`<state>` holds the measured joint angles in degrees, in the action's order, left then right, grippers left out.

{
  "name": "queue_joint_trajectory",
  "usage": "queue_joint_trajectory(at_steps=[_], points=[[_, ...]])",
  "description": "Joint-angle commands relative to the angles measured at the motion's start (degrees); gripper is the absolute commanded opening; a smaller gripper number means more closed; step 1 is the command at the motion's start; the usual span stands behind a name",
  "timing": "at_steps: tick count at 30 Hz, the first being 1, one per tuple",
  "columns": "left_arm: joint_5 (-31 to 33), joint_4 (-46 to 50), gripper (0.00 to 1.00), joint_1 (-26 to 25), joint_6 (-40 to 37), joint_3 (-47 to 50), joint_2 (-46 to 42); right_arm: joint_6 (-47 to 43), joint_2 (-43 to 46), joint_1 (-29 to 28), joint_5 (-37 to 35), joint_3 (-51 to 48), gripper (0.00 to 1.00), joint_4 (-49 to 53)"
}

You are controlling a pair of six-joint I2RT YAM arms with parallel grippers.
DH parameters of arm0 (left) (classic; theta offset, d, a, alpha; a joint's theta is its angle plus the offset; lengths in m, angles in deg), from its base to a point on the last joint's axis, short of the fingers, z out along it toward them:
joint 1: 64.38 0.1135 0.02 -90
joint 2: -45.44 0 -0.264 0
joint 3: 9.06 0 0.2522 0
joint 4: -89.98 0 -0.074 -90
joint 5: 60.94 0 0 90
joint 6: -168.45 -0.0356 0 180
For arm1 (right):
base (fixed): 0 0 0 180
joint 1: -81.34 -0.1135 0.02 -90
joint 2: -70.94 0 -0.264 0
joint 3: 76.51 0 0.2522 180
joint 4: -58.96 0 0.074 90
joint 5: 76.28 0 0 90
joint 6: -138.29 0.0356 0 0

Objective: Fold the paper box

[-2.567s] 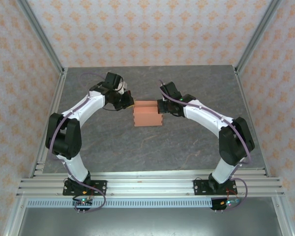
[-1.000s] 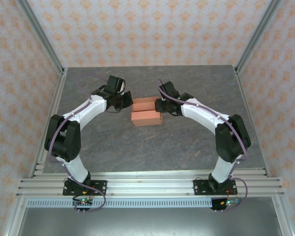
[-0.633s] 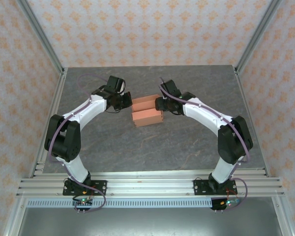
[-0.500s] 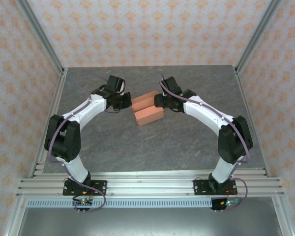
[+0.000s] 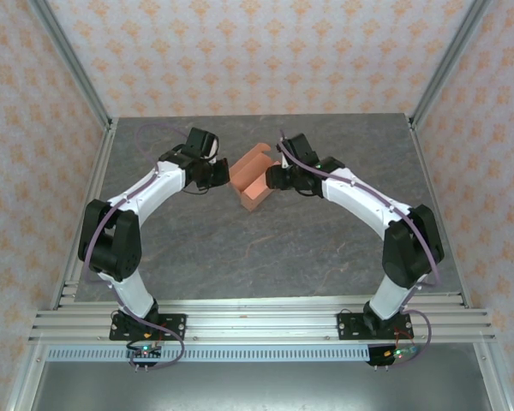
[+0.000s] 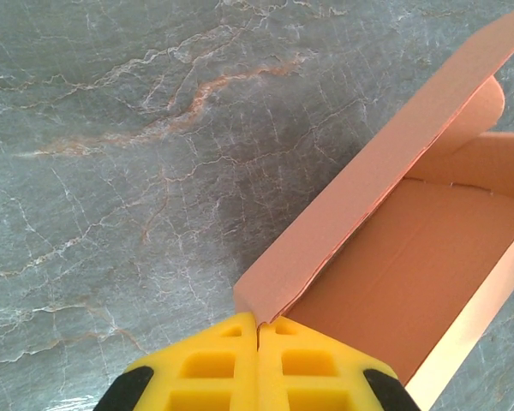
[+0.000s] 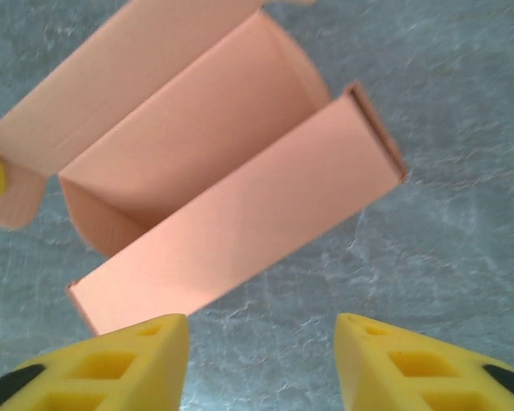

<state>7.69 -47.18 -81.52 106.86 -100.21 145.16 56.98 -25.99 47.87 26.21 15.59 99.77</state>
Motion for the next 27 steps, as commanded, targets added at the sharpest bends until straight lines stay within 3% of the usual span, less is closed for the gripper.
queue_joint_trajectory(at_steps=[1, 16, 27], points=[[1.3, 1.4, 0.00, -0.1, -1.1, -1.8, 0.9, -1.7, -0.6, -0.5, 3.9, 0.5, 0.44, -0.1], [0.8, 1.8, 0.00, -0.3, -1.5, -2.7, 1.8, -4.6, -10.0, -0.7, 5.8, 10.4, 0.34, 3.0], [-1.0, -0.1, 0.00, -0.5, 1.2, -3.0, 1.9, -2.9, -13.2, -0.7, 5.6, 8.8, 0.28, 1.2]])
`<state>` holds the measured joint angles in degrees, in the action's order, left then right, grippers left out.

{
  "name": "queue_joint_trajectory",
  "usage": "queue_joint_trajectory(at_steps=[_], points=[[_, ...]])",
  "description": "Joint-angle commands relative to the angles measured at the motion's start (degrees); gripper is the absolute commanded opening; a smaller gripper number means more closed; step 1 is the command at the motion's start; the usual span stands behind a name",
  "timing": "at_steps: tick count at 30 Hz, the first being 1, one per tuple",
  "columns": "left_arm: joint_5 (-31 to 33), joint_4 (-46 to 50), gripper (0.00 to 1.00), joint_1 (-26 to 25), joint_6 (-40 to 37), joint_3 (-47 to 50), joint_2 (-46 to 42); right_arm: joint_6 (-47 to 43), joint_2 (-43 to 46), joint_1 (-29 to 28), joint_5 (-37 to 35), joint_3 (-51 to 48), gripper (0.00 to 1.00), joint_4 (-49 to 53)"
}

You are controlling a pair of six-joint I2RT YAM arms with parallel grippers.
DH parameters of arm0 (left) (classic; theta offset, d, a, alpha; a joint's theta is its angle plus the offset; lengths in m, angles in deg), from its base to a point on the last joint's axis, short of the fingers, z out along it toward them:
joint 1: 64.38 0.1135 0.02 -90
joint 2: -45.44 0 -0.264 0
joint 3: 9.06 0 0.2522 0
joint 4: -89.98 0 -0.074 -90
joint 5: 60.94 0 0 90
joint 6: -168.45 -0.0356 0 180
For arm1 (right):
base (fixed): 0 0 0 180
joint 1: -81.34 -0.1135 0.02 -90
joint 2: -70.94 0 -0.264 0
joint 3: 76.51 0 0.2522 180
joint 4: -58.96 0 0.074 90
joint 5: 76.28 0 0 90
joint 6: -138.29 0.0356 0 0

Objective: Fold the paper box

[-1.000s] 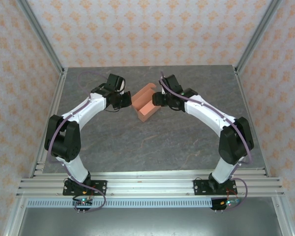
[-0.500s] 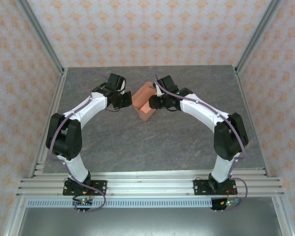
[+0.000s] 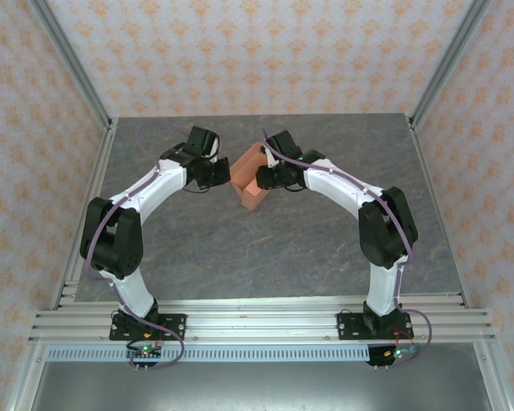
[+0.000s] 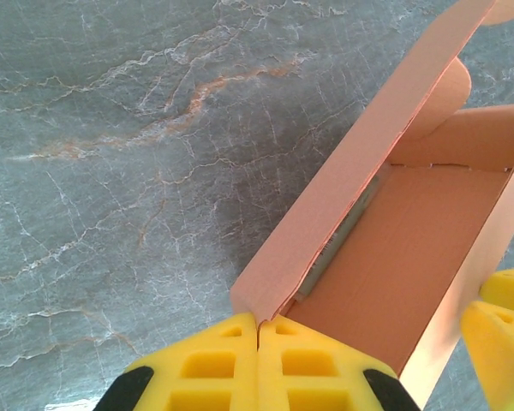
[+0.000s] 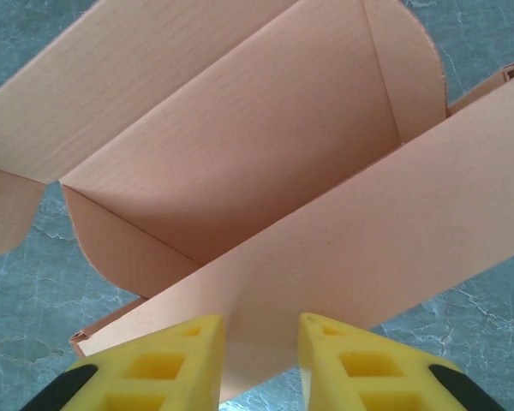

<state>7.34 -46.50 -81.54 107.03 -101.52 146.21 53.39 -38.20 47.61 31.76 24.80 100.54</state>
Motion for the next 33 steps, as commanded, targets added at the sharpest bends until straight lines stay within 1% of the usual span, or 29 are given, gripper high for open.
queue_joint_trajectory(at_steps=[1, 8, 13, 24, 33], points=[[-0.9, -1.2, 0.00, -0.6, 1.5, -1.7, 0.9, 0.9, -1.2, -0.4, 0.1, -0.6, 0.28, 0.1], [-2.9, -4.5, 0.00, -1.5, 7.1, -1.5, 1.4, 2.5, -2.6, -0.5, 0.6, -0.4, 0.26, -1.3], [-2.8, -5.2, 0.00, -2.6, 9.2, -3.1, 2.7, 3.1, -3.5, -1.1, 0.2, -0.1, 0.26, -1.6], [-0.8, -5.1, 0.00, -4.0, 11.0, -5.3, 4.0, 5.0, -3.6, -1.1, -0.7, -0.8, 0.23, -2.6], [3.1, -7.1, 0.00, -5.9, 12.8, -2.3, 2.4, 6.7, -3.0, -1.1, -1.4, -2.1, 0.23, -4.1]])
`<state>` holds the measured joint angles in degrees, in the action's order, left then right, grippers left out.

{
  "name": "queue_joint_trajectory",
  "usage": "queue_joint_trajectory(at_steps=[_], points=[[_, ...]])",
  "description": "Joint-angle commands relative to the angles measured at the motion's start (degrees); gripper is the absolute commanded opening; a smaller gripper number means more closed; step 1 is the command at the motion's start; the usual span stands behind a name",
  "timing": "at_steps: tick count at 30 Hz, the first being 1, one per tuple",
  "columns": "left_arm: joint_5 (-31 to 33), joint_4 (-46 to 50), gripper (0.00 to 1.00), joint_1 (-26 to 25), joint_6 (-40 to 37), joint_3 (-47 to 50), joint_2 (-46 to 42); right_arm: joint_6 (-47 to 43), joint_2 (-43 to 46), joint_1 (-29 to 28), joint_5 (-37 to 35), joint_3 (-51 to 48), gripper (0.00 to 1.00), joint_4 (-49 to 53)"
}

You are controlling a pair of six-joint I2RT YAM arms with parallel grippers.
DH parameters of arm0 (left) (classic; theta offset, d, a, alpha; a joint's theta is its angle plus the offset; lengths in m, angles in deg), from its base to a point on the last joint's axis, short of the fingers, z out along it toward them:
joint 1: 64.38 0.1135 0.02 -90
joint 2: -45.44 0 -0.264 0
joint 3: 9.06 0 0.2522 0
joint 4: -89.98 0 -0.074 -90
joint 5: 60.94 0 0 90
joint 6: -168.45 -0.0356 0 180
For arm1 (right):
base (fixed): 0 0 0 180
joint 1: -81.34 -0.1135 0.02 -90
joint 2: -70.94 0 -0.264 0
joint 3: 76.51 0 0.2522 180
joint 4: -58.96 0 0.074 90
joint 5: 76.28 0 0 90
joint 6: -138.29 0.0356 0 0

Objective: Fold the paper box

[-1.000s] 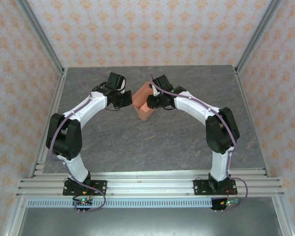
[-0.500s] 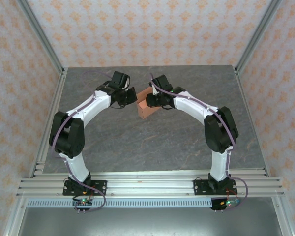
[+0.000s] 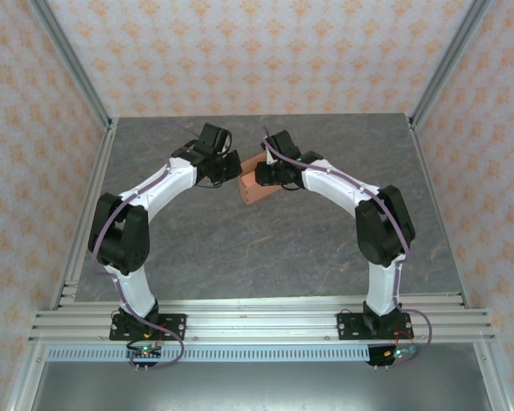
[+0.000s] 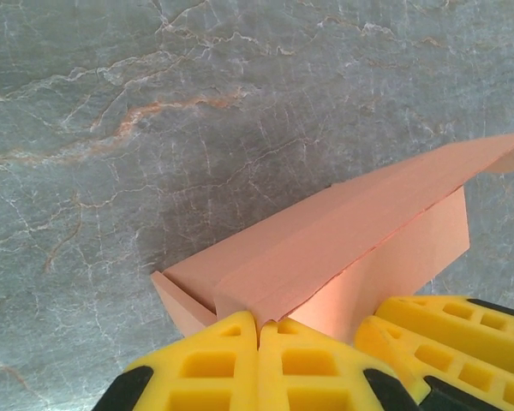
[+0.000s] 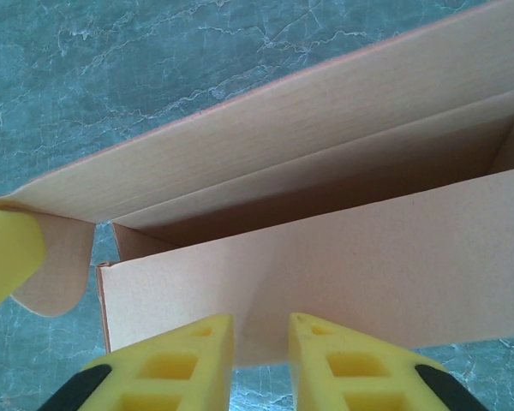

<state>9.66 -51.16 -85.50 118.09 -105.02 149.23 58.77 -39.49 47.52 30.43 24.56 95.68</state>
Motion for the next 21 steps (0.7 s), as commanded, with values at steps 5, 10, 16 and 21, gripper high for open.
queue_joint_trajectory(at_steps=[5, 10, 16, 21], points=[[5.3, -3.5, 0.00, -4.2, 2.5, 3.3, -1.6, 1.9, -1.7, -1.0, -0.4, -2.4, 0.23, 0.4], [8.9, -4.2, 0.00, -6.6, 2.6, 4.9, -1.7, 2.2, -1.5, -1.0, -0.7, -2.7, 0.23, 0.3], [11.7, -7.1, 0.00, -7.8, 4.3, 8.5, -3.4, 2.2, -1.4, -1.0, -0.7, -3.1, 0.23, 0.2], [15.3, -9.5, 0.00, -9.3, 4.2, 11.2, -4.9, 2.3, -1.0, -1.0, -0.7, -3.4, 0.23, 0.1]])
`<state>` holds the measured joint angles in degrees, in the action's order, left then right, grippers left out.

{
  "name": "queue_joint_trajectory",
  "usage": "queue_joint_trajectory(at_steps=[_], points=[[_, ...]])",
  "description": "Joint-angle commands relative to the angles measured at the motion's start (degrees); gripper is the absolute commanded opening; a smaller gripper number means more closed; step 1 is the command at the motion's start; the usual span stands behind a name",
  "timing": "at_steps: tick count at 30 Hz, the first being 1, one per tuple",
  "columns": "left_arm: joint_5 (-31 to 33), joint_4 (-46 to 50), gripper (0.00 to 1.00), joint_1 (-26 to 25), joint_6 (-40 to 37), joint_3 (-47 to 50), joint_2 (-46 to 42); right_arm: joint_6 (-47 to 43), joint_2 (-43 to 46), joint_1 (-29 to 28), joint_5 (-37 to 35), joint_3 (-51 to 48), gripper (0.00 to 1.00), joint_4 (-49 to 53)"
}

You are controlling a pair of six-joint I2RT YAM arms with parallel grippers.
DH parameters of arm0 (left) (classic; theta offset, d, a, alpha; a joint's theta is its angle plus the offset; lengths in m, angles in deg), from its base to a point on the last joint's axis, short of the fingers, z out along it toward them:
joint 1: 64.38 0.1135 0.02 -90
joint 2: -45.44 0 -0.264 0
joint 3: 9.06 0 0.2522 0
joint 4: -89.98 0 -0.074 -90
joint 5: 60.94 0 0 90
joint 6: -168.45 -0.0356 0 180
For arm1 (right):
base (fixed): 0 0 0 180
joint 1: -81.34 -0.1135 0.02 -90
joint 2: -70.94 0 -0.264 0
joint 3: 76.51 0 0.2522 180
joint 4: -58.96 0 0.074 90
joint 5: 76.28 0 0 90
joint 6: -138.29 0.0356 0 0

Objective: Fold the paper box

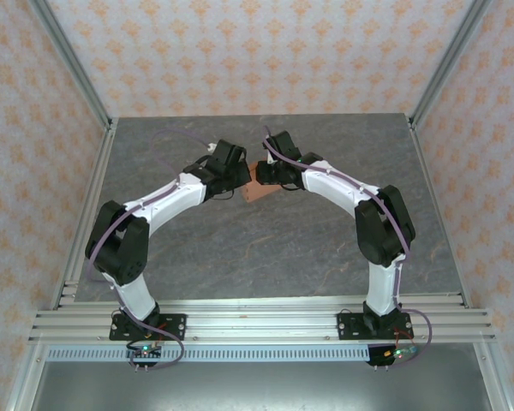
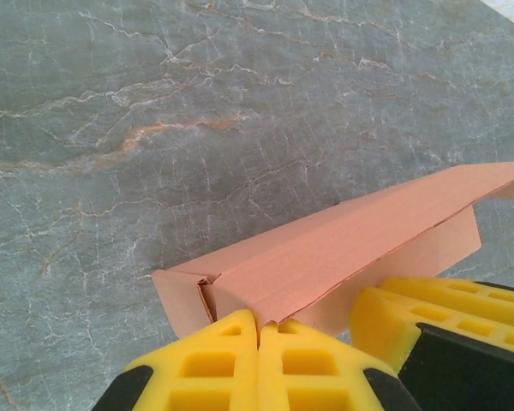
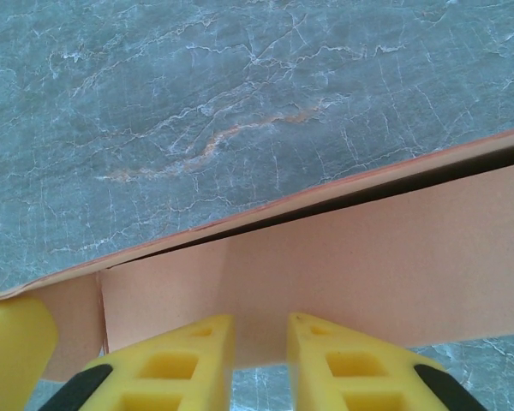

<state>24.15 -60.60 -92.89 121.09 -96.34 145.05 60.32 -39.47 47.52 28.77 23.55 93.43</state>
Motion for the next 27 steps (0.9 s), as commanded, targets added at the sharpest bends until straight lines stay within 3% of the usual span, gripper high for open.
queue_joint_trajectory(at_steps=[1, 11, 27], points=[[1.4, -0.6, 0.00, -2.2, 1.2, 3.1, -0.8, 0.7, -1.0, -1.0, 0.9, -2.4, 0.23, 2.4], [2.8, -4.0, 0.00, -3.0, 3.7, 5.0, -0.6, 0.6, -0.9, -1.0, 0.9, -3.0, 0.23, 2.6], [-1.4, -8.4, 0.00, -0.8, 8.5, 6.6, -0.3, 0.6, -0.9, -1.1, 1.0, -4.0, 0.23, 2.6]])
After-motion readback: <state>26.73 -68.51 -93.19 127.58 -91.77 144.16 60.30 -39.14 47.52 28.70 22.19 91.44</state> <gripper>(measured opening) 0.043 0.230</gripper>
